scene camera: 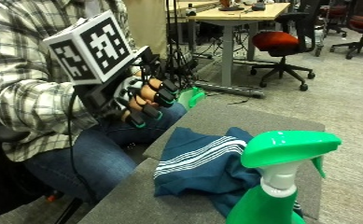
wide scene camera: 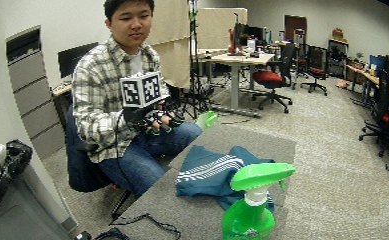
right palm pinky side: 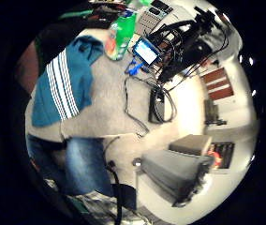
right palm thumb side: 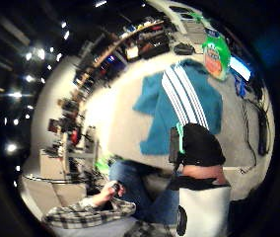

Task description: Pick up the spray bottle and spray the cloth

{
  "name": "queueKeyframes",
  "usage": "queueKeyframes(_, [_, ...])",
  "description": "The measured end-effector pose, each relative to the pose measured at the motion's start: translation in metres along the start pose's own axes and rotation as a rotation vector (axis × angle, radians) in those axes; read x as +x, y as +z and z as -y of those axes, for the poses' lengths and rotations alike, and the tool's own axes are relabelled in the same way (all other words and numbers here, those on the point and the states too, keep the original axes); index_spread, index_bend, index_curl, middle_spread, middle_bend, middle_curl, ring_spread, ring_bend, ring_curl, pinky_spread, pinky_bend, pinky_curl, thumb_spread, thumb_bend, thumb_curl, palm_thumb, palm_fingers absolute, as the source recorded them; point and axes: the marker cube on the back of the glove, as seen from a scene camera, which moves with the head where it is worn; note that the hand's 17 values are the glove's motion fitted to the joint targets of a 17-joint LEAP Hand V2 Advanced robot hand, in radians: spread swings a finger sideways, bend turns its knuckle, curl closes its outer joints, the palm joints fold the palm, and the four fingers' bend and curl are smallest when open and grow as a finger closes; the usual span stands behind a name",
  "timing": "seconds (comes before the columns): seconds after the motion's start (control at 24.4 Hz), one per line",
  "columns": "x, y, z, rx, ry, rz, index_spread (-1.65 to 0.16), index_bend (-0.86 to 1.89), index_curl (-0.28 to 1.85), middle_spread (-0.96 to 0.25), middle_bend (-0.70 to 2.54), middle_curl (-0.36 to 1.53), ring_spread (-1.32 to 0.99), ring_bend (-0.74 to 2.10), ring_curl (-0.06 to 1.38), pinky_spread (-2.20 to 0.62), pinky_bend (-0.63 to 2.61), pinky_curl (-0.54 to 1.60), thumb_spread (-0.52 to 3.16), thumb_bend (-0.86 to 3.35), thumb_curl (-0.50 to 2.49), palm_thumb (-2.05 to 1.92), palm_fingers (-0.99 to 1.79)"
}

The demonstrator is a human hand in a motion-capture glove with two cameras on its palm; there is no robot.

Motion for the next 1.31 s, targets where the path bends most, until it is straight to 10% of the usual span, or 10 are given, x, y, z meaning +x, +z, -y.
queueKeyframes(0.41, [0.098,0.039,0.156,0.227,0.148,0.591,-0.3,0.09,0.19,-0.03,0.19,0.19,0.05,0.53,0.26,0.15,0.69,0.25,1.11,0.24,0.29,0.61,0.31])
queueKeyframes(1.31, [0.108,0.087,0.22,0.257,0.254,0.948,-0.29,0.17,0.21,-0.07,0.51,0.38,-0.06,0.61,0.33,0.12,0.5,0.22,0.91,0.19,0.44,0.94,0.79])
